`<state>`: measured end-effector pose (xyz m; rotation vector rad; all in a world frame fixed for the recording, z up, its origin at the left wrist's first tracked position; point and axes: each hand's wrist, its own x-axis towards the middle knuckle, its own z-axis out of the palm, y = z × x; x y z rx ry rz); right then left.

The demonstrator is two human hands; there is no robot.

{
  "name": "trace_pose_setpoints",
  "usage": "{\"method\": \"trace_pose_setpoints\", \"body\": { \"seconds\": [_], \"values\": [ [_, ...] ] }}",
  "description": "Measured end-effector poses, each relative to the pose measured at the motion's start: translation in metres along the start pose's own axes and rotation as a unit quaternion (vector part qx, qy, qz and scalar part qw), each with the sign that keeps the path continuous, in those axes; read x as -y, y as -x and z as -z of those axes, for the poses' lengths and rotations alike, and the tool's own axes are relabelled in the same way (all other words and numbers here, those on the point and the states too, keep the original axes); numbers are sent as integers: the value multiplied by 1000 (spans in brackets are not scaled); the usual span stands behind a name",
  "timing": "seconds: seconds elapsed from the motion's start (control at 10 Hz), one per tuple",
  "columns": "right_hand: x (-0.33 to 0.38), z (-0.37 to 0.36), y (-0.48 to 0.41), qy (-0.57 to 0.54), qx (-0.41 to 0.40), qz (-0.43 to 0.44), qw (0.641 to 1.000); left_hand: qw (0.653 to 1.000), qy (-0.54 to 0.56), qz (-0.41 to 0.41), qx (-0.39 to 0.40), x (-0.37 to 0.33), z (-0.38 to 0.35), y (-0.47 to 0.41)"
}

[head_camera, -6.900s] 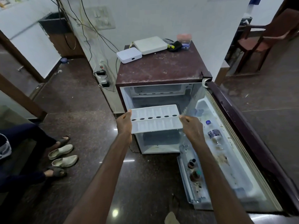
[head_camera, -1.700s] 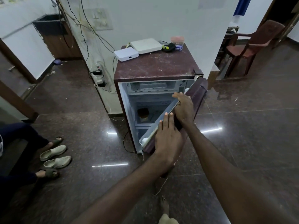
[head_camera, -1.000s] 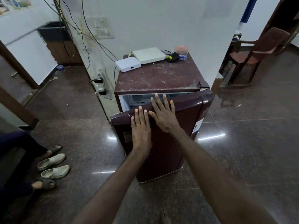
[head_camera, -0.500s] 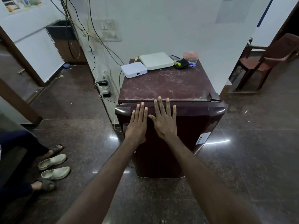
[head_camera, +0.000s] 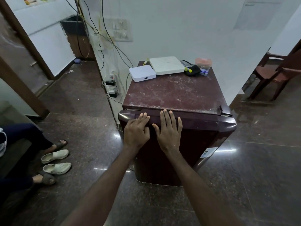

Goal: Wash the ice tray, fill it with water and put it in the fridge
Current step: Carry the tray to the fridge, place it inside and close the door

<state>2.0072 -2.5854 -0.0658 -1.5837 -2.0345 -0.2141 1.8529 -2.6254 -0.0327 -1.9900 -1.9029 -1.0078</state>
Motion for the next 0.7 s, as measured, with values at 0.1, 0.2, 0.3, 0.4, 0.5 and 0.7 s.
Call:
{"method": "trace_pose_setpoints", "body": {
  "seconds": [0.1, 0.2, 0.3, 0.4, 0.5, 0.7],
  "values": [
    [22, 4, -10, -52, -25, -73, 996, 1000, -10, 13, -18, 14, 20, -35],
    [58, 6, -31, -80, -26, -92, 992, 999, -41, -18, -15, 36, 27, -48],
    [99, 2, -59, -88, -15, -51, 995, 997, -71, 8, -20, 76, 25, -48],
    [147, -10, -84, -92, 17, -6, 996, 990, -112, 74, 42, 136, 22, -41],
    [199, -33, -102, -80, 48, 54, 994, 980, -148, 102, 90, 200, 29, -36],
    [308, -106, -125, -61, 94, 80, 990, 975, -164, 99, 116, 325, 51, -52]
  ]
}}
